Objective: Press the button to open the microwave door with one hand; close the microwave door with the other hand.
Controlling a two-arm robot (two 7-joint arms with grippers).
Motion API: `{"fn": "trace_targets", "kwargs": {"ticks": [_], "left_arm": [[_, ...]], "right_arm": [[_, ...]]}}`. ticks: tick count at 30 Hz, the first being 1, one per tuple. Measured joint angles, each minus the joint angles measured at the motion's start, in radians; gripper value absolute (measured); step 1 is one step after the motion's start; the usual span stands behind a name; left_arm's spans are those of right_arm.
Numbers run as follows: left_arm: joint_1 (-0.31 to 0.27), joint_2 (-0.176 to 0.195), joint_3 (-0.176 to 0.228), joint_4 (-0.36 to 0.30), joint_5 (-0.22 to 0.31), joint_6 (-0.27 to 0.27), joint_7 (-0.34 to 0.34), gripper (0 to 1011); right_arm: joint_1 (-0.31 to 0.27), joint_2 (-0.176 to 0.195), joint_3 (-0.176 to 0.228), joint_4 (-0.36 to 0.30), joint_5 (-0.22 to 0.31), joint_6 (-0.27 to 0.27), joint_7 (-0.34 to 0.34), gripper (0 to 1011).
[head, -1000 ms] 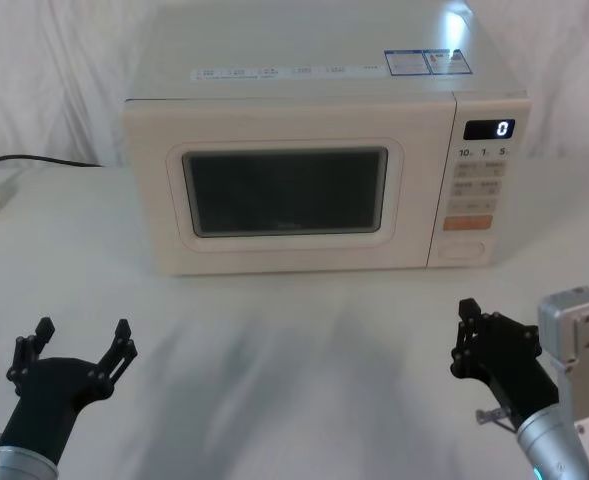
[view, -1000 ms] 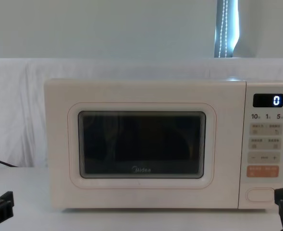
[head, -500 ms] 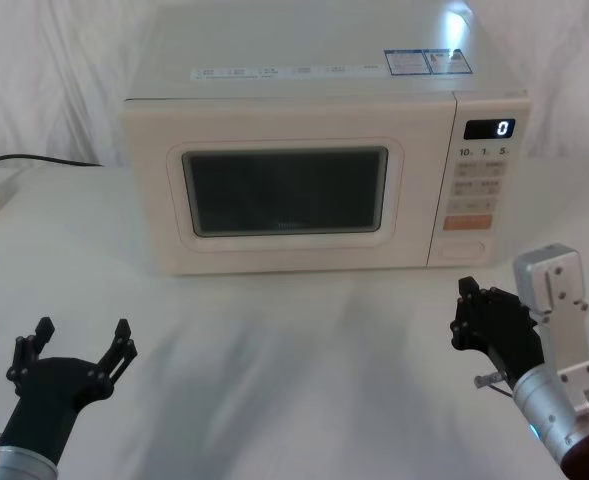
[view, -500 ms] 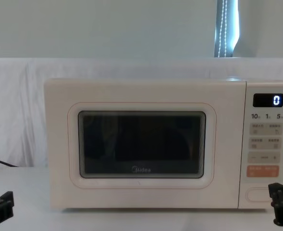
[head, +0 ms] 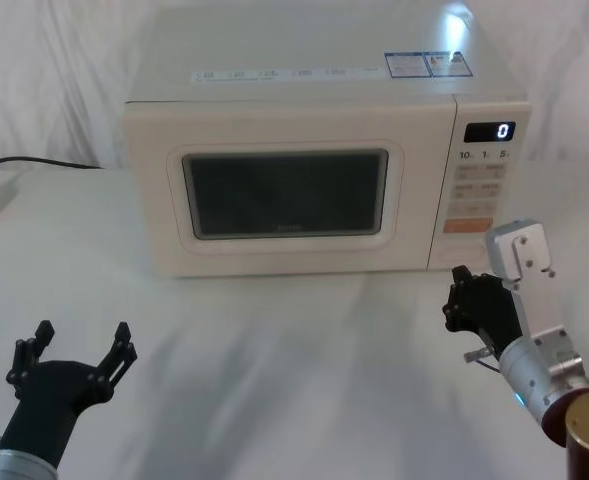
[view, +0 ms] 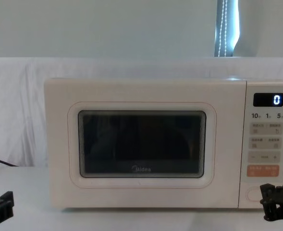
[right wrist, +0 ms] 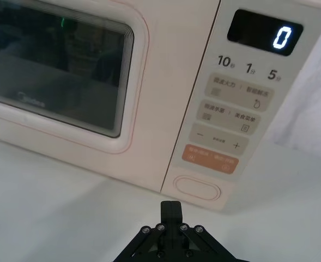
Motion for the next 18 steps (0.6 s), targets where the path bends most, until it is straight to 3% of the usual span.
{"fn": "trace_targets", "kwargs": {"ticks": [6,18], "left_arm": [[0.0,0.0,0.0,0.0,0.0,0.0,0.0,1001],[0.0,0.0,0.0,0.0,0.0,0.0,0.0,1001]], "right_arm": [[0.039,-0.011,0.007,0.051,-0.02,0.008,0.01,0],[0.112,-0.059,0.063,0.17,-0.01,0.016,0.016,0]]}}
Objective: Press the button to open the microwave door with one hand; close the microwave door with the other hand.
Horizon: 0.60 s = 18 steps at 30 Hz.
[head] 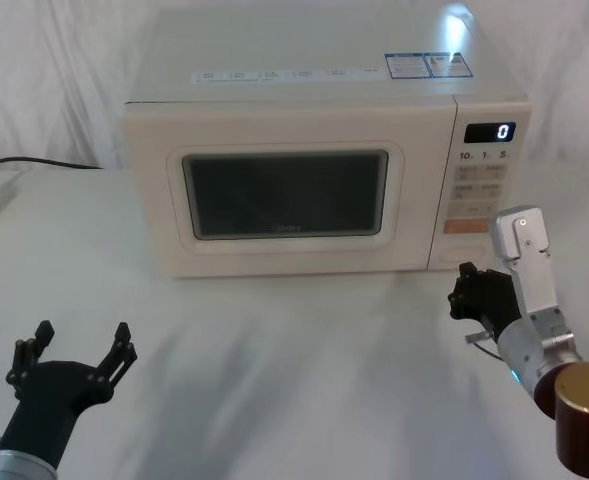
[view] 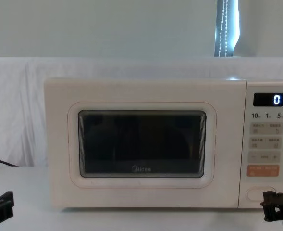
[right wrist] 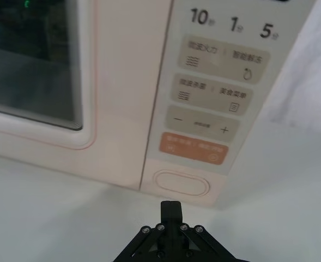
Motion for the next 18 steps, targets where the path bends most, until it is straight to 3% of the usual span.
{"fn": "trace_targets", "kwargs": {"ticks": [18], "left_arm": [[0.0,0.0,0.0,0.0,0.0,0.0,0.0,1001]], "right_arm": [[0.078,-0.041,0.049,0.124,0.018,-0.015,-0.011,0]]}}
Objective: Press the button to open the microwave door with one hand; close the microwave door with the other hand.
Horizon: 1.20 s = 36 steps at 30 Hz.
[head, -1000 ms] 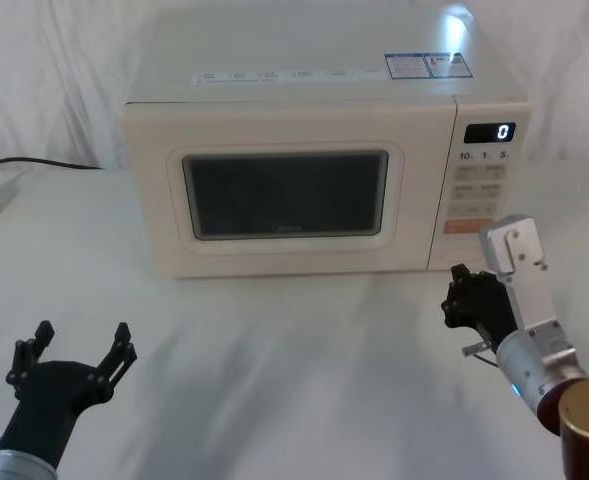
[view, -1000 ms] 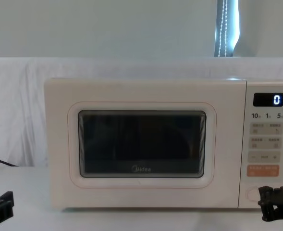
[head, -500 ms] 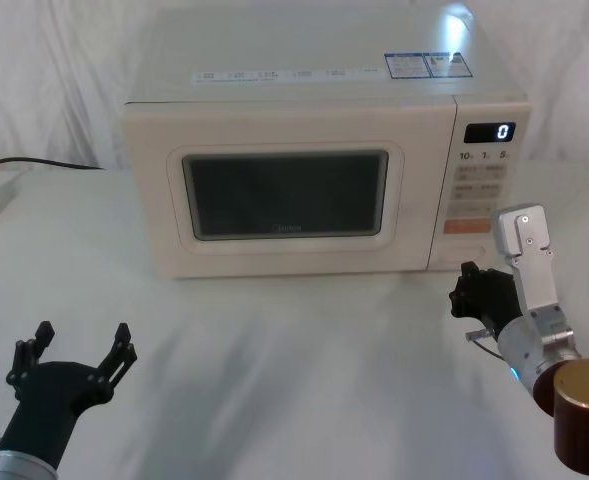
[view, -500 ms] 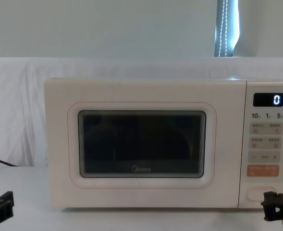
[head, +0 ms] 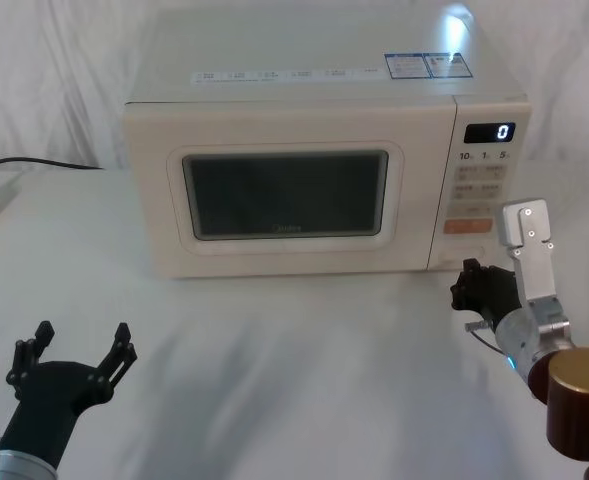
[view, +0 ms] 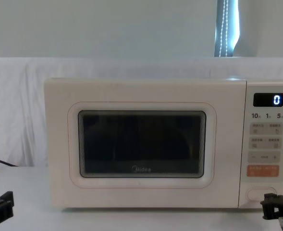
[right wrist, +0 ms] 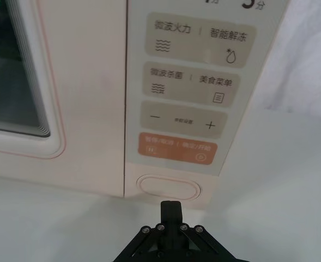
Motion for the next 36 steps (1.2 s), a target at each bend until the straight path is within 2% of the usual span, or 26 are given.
{"fn": "trace_targets", "kwargs": {"ticks": [15,36], "left_arm": [[0.0,0.0,0.0,0.0,0.0,0.0,0.0,1001],[0.0,0.0,0.0,0.0,0.0,0.0,0.0,1001]], "right_arm": [[0.051,-0.014,0.017,0.066,0.005,-0.015,-0.014,0],[0.08,-0.033,0.008,0.112,-0.016,-0.023,-0.032,0]]}}
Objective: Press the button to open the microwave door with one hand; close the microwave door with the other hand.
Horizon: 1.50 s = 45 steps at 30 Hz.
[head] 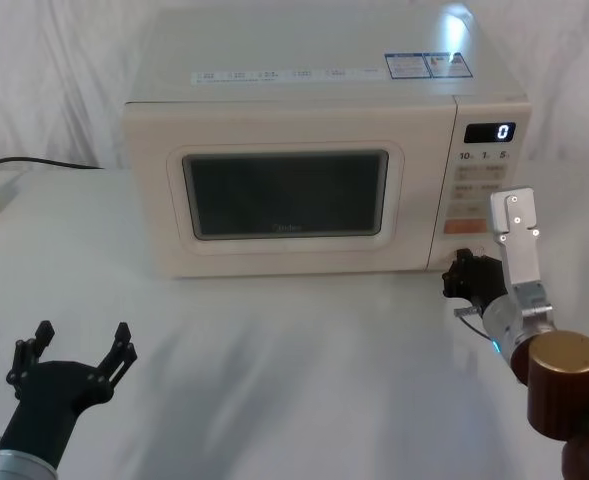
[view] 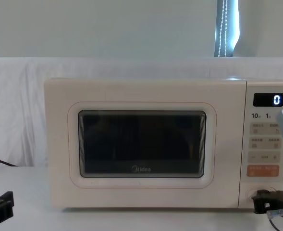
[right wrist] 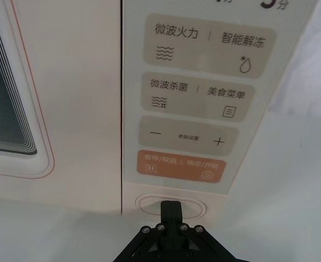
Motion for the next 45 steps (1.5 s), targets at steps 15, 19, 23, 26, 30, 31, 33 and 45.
{"fn": "trace_targets", "kwargs": {"ticks": [15,19,23,26,30,31,33,45], "left_arm": [[0.0,0.0,0.0,0.0,0.0,0.0,0.0,1001],[0.0,0.0,0.0,0.0,0.0,0.0,0.0,1001],[0.0,0.0,0.0,0.0,0.0,0.0,0.0,1001],[0.0,0.0,0.0,0.0,0.0,0.0,0.0,1001],[0.0,0.0,0.0,0.0,0.0,0.0,0.0,1001],[0.0,0.0,0.0,0.0,0.0,0.0,0.0,1001],[0.0,0.0,0.0,0.0,0.0,0.0,0.0,1001],[0.0,0.0,0.0,0.0,0.0,0.0,0.0,1001]], "right_arm": [[0.006,-0.011,0.002,0.007,-0.02,0.001,-0.02,0],[0.009,-0.014,0.005,0.01,-0.024,0.002,-0.022,0],[0.014,-0.016,0.008,0.017,-0.024,-0.001,-0.023,0],[0.018,-0.018,0.01,0.024,-0.026,-0.003,-0.023,0],[0.022,-0.019,0.011,0.034,-0.029,-0.007,-0.026,0],[0.024,-0.019,0.011,0.038,-0.032,-0.008,-0.027,0],[0.027,-0.02,0.012,0.044,-0.033,-0.009,-0.029,0],[0.052,-0.026,0.02,0.077,-0.041,-0.014,-0.037,0]]}}
